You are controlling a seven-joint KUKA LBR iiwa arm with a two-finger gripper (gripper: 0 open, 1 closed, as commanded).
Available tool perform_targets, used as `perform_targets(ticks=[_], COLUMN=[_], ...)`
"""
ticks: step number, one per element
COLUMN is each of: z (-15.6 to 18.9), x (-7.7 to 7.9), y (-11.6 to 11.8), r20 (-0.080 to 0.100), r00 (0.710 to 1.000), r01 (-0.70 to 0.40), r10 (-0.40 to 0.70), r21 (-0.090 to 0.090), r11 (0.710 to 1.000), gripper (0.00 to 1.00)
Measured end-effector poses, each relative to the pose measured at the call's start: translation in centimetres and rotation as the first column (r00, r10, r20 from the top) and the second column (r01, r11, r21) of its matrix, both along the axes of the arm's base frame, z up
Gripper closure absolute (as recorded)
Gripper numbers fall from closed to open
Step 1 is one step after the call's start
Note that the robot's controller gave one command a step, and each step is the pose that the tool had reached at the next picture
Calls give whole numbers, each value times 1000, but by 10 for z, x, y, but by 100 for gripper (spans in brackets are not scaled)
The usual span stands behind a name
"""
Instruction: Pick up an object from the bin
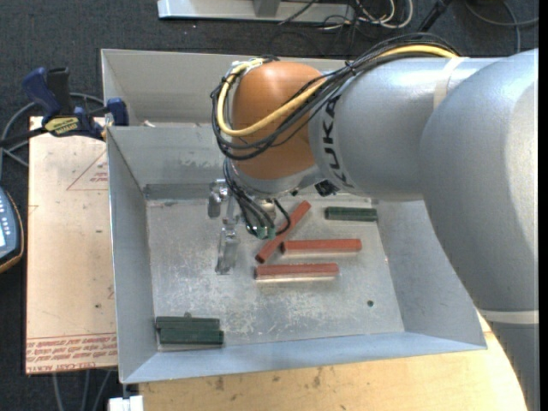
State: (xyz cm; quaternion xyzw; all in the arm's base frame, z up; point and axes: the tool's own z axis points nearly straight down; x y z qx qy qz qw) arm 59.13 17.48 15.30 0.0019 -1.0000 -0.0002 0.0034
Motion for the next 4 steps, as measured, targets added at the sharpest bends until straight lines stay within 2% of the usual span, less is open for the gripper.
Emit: perform_targets(ticks=[1, 2, 3, 4], z=[-86, -81, -83, -83], x=[-36, -33, -2, -3], y=[-80, -133, -146, -146], r20=[-1, 7, 11, 8], r00=[984, 988, 998, 998], r01=[-178, -153, -68, -66], r10=[178, 153, 68, 66], r21=[-1, -2, 1, 2], r11=[984, 988, 998, 998], gripper=[0, 0, 0, 100])
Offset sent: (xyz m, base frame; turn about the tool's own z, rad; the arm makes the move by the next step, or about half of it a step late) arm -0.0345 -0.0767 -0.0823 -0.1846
